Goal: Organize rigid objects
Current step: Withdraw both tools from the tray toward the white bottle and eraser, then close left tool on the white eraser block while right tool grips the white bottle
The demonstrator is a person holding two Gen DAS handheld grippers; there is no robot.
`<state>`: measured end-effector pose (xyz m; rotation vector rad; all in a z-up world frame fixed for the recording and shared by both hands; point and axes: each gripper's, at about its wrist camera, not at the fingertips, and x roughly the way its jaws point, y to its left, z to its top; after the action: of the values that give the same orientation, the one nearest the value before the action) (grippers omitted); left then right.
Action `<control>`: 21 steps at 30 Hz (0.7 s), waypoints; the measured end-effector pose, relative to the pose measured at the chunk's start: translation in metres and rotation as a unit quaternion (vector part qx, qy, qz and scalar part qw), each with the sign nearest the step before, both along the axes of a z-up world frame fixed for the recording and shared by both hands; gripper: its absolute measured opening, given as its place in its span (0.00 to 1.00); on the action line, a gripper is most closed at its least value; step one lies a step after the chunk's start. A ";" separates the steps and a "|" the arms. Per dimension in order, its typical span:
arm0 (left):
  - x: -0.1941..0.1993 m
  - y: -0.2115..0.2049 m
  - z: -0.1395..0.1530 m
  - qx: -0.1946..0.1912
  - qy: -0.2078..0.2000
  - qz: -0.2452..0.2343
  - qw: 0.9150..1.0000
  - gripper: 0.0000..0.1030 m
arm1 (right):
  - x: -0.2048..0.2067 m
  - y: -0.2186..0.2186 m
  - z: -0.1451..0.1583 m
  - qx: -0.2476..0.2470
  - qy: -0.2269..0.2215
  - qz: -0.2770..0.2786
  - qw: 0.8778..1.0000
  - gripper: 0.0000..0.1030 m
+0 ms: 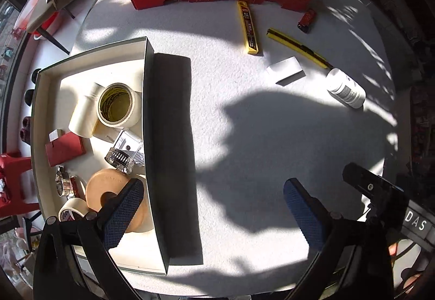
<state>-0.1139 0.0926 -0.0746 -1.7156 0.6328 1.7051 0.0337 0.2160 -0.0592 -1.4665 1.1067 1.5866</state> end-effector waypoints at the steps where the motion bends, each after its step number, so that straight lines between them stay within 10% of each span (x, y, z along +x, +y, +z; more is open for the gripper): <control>1: 0.001 0.012 -0.004 -0.002 -0.001 0.007 1.000 1.00 | 0.009 0.010 0.000 0.000 0.000 -0.013 1.000 0.93; 21: -0.033 0.134 -0.068 -0.020 0.043 0.114 0.992 1.00 | -0.009 0.113 -0.043 0.004 0.025 -0.076 0.997 0.93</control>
<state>-0.1469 0.2268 -0.1429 -1.8079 0.5277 1.9440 0.0245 0.3289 -0.1022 -1.3112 1.2094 1.5276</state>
